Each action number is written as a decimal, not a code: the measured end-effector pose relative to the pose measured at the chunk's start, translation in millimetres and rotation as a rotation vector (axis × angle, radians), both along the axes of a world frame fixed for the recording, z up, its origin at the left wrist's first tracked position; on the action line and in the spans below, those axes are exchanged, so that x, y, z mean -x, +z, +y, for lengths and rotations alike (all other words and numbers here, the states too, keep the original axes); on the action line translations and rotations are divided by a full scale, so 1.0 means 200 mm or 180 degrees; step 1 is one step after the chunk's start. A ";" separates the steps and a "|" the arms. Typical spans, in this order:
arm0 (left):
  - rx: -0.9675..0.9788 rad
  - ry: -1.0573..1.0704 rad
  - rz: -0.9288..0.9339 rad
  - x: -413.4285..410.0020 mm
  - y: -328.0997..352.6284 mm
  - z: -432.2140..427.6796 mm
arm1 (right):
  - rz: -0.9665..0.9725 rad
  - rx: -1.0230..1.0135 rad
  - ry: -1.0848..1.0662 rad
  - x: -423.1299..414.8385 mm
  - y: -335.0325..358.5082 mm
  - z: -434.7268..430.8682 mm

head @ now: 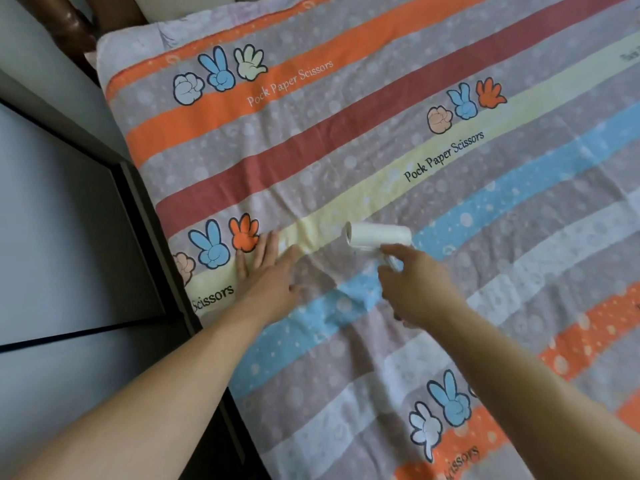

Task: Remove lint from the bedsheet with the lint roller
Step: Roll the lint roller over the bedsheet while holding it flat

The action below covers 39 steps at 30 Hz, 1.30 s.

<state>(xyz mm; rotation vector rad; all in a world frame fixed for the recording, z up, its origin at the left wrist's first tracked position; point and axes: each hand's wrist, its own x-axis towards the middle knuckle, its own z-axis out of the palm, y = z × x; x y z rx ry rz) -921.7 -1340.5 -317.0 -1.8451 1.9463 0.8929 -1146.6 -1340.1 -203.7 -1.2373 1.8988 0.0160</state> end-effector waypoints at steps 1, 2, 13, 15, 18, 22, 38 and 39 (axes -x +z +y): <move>0.0152 0.0024 0.0004 0.01 -0.01 0.00 | 0.0145 0.0181 -0.0069 0.00 -0.05 -0.10; 0.0394 0.0051 0.0004 0.02 -0.01 -0.02 | 0.0247 0.0322 -0.0120 0.00 -0.10 -0.21; 0.0081 0.0109 0.0254 0.12 -0.13 -0.23 | 0.0722 0.0114 0.0032 0.03 -0.32 -0.31; 0.0110 0.0074 0.0315 0.10 -0.14 -0.22 | 0.0721 -0.0139 0.0178 0.02 -0.28 -0.13; 0.0181 0.0028 0.0320 0.09 -0.13 -0.21 | 0.0657 -0.0352 0.0316 -0.01 -0.22 0.16; 0.0203 -0.0020 0.0076 0.10 -0.10 -0.16 | 0.0699 -0.0519 0.0413 0.03 -0.14 0.43; -0.0125 0.1002 -0.0104 -0.27 -0.06 0.09 | -0.0369 0.0527 0.0043 -0.32 -0.15 -0.22; -0.0049 0.1011 -0.0085 -0.30 -0.08 0.09 | -0.0336 0.0537 0.0075 -0.37 -0.19 -0.28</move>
